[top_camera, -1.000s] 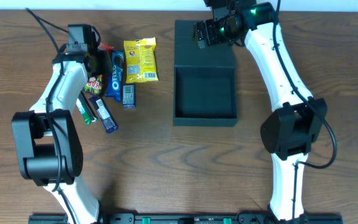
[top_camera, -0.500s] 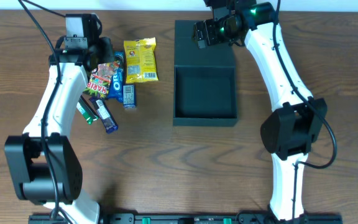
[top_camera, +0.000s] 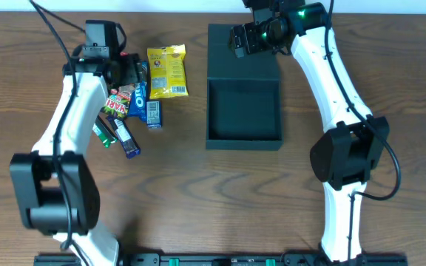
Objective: Pack container
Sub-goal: 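Lower the left gripper and pinch the Haribo bag edge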
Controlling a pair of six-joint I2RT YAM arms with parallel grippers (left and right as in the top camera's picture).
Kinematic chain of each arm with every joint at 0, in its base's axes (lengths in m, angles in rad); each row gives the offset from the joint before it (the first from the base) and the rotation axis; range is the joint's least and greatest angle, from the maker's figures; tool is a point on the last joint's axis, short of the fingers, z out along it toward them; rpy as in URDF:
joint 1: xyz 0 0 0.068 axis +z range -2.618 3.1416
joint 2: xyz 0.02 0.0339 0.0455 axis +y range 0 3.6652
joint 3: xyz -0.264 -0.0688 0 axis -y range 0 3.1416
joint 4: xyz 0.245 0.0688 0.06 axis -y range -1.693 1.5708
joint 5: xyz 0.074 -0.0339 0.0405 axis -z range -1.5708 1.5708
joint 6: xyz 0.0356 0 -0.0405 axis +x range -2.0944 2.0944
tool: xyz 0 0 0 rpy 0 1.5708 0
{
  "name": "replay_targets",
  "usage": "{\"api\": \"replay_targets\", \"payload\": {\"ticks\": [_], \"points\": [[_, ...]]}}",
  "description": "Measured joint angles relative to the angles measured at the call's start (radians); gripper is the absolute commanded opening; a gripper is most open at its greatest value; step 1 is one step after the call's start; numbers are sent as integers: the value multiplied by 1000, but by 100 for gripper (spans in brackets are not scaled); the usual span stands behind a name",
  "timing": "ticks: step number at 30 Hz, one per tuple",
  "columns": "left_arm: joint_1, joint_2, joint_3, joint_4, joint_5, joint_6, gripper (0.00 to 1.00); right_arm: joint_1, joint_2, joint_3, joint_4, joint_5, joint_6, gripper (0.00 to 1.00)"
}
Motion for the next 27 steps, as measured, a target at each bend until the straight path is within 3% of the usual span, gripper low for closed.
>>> {"api": "replay_targets", "payload": {"ticks": [8,13,22,24,27], "points": [[14,125,0,9,-4,-180,89,0,0,0,-34,0,0,97],[56,162,0,13,-11,-304,93,0,0,0,-49,0,-1,98],[101,208,1,34,62,-382,93,0,0,0,-51,8,-4,98],[101,221,3,37,78,-386,90,0,0,0,-51,9,-4,98],[102,233,6,38,97,-393,66,0,0,0,-51,10,-4,98]]}}
